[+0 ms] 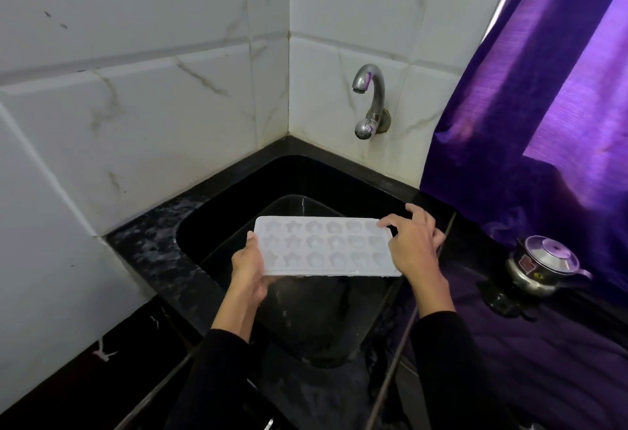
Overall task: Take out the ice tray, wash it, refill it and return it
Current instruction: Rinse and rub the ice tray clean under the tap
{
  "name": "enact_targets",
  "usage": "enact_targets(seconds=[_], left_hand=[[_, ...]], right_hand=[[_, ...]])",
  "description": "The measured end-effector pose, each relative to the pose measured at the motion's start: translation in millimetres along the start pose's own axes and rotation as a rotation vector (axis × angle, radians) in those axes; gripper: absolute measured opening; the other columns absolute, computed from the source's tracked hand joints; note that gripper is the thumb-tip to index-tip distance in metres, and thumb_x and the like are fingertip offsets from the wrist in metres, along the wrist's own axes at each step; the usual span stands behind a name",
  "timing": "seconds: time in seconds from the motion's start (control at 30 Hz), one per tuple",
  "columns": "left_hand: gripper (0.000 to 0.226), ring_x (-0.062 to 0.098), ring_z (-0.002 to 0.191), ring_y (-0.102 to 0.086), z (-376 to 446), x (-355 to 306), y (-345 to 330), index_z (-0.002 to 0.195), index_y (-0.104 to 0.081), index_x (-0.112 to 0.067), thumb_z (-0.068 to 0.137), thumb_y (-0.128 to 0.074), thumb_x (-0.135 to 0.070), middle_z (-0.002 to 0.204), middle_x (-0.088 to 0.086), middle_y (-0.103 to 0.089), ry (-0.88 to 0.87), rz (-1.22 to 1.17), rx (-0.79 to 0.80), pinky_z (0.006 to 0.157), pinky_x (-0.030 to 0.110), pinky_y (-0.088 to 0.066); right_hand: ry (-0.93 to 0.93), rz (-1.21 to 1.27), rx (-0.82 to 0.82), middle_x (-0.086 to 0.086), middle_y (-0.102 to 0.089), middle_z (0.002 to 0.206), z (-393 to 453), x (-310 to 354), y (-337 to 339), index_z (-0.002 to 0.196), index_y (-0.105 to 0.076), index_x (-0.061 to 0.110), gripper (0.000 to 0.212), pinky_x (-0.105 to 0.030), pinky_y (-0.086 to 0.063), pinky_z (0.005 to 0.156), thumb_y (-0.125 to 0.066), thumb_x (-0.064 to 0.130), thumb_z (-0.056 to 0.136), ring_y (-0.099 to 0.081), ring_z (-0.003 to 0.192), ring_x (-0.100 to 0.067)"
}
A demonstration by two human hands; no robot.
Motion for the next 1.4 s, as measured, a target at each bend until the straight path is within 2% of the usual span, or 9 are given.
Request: enact_targets(seconds=[0.2,0.3,0.5,0.6,0.73,0.9,1.1,1.27,1.4], left_hand=[[0.041,0.031,0.087,-0.067,3,4,0,0.095,-0.059,-0.010,0.101,-0.035,-0.043,0.095,0.012,-0.069,-0.006,0.023,-0.019,0.081,0.049,-0.055],[0.039,0.031,0.087,-0.067,4,4,0,0.092,-0.059,-0.012,0.101,-0.036,-0.043,0.094,0.011,-0.069,-0.022,0.009,-0.039,0.075,0.047,-0.056],[0.039,0.031,0.088,-0.067,8,10,-3,0.093,-0.058,-0.012,0.101,-0.035,-0.043,0.096,0.012,-0.068,-0.013,0.025,-0.045,0.075,0.046,-0.056],[0.039,0.029,0.084,-0.067,11,12,-5,0.093,-0.058,-0.011,0.101,-0.035,-0.042,0.094,0.011,-0.068,-0.013,0.028,-0.049,0.068,0.043,-0.056],[0.037,0.027,0.081,-0.066,12,13,-6,0.094,-0.058,-0.011,0.101,-0.036,-0.041,0.092,0.010,-0.068,-0.014,0.016,-0.060,0.068,0.043,-0.055],[0.036,0.027,0.080,-0.066,13,12,-7,0.090,-0.057,-0.012,0.101,-0.036,-0.040,0.091,0.010,-0.067,-0.018,0.012,-0.060,0.068,0.043,-0.054],[0.038,0.028,0.081,-0.066,9,14,-1,0.096,-0.058,-0.010,0.101,-0.037,-0.041,0.092,0.011,-0.068,-0.007,0.012,-0.073,0.066,0.042,-0.054],[0.037,0.027,0.083,-0.066,5,11,2,0.101,-0.058,-0.010,0.101,-0.037,-0.041,0.094,0.010,-0.068,-0.015,0.000,-0.076,0.063,0.040,-0.054],[0.039,0.029,0.084,-0.067,6,10,2,0.103,-0.058,-0.009,0.101,-0.036,-0.042,0.095,0.011,-0.068,-0.011,0.013,-0.076,0.063,0.041,-0.054]], right_hand=[[0.066,-0.107,0.113,-0.013,-0.018,0.159,4,9,-15,0.116,-0.068,0.028,0.056,-0.051,-0.003,0.117,-0.045,-0.012,0.086,-0.003,0.148,-0.030],[0.068,-0.127,0.131,-0.012,-0.022,0.157,5,7,-20,0.111,-0.069,0.029,0.056,-0.051,-0.002,0.116,-0.045,-0.013,0.084,-0.003,0.148,-0.030],[0.038,-0.140,0.126,-0.010,-0.026,0.154,7,-1,-23,0.122,-0.064,0.033,0.056,-0.053,-0.001,0.116,-0.046,-0.007,0.088,-0.003,0.148,-0.029],[0.046,-0.142,0.155,-0.012,-0.021,0.157,8,-1,-26,0.117,-0.066,0.030,0.054,-0.053,-0.001,0.115,-0.047,-0.010,0.086,-0.001,0.148,-0.031],[0.041,-0.125,0.170,-0.011,-0.028,0.153,9,-3,-29,0.108,-0.069,0.026,0.047,-0.053,-0.002,0.115,-0.049,-0.010,0.084,-0.005,0.148,-0.030],[0.014,-0.093,0.152,-0.009,-0.029,0.154,12,-6,-32,0.123,-0.064,0.032,0.055,-0.053,-0.002,0.115,-0.047,-0.007,0.088,-0.008,0.147,-0.028],[0.037,-0.100,0.171,-0.008,-0.032,0.151,11,-2,-36,0.099,-0.070,0.025,0.046,-0.053,-0.003,0.114,-0.049,-0.012,0.082,-0.009,0.146,-0.028],[0.033,-0.098,0.169,-0.009,-0.030,0.154,8,0,-37,0.123,-0.064,0.033,0.057,-0.054,-0.002,0.115,-0.048,-0.009,0.087,-0.008,0.147,-0.028],[0.041,-0.100,0.166,-0.008,-0.033,0.151,7,-3,-36,0.120,-0.065,0.033,0.060,-0.054,-0.001,0.115,-0.044,-0.012,0.086,-0.009,0.147,-0.028]])
Point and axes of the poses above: each hand's wrist, its own z-axis towards the middle knuckle, its own y-axis out of the back of the hand, x = y × z, the point moved 5 cm from there along z, towards the middle knuckle
